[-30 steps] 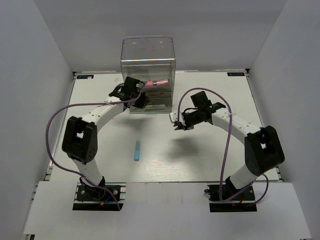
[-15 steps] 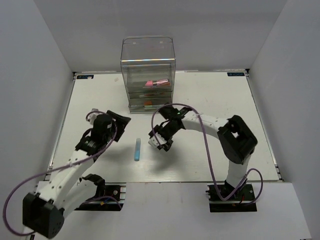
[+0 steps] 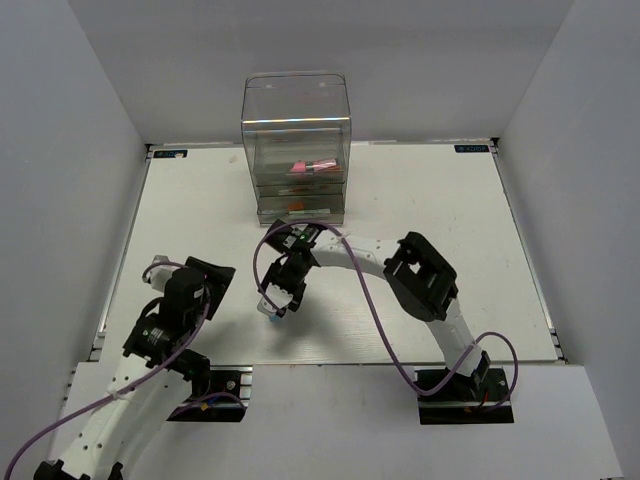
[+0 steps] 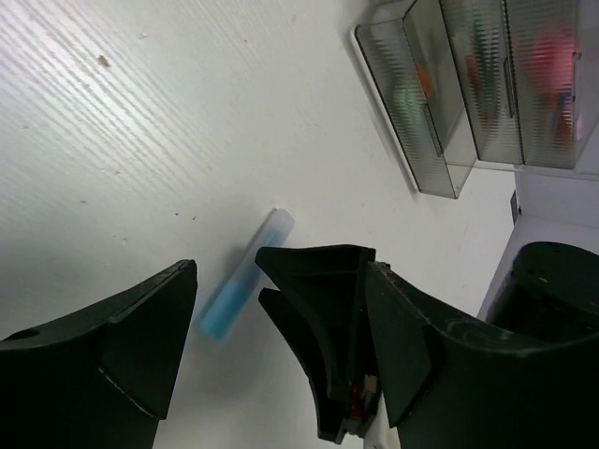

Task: Sort the stationery into containers
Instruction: Pick up the pen from the center of the board.

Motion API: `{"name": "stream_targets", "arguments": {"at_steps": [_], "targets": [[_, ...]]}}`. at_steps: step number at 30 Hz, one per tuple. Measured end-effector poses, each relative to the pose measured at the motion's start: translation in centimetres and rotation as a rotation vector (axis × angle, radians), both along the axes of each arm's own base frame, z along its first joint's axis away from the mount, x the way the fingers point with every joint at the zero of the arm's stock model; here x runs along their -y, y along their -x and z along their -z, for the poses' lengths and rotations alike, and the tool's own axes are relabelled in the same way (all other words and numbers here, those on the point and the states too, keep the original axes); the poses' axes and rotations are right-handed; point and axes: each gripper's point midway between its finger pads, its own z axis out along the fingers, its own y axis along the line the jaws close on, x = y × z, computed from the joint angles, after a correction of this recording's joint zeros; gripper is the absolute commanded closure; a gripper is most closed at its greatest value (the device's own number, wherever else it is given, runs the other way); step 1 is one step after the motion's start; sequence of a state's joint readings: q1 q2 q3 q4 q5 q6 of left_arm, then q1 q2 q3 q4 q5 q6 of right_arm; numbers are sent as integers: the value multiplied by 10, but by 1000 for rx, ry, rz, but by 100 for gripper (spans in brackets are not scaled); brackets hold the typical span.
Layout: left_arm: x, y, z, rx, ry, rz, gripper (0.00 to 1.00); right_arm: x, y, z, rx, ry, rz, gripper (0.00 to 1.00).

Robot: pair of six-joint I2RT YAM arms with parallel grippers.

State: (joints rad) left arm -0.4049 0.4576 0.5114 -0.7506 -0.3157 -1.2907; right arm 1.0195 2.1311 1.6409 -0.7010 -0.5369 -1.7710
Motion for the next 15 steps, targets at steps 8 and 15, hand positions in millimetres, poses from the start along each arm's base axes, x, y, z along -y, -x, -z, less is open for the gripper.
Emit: {"name": "stream_targets", "arguments": {"at_steps": [8, 15], "targets": [[-14, 14, -3, 24, 0, -43, 18, -1, -5, 18, 35, 75, -7, 50], [-18, 21, 4, 18, 5, -59, 18, 13, -4, 24, 33, 165, -34, 75]]}}
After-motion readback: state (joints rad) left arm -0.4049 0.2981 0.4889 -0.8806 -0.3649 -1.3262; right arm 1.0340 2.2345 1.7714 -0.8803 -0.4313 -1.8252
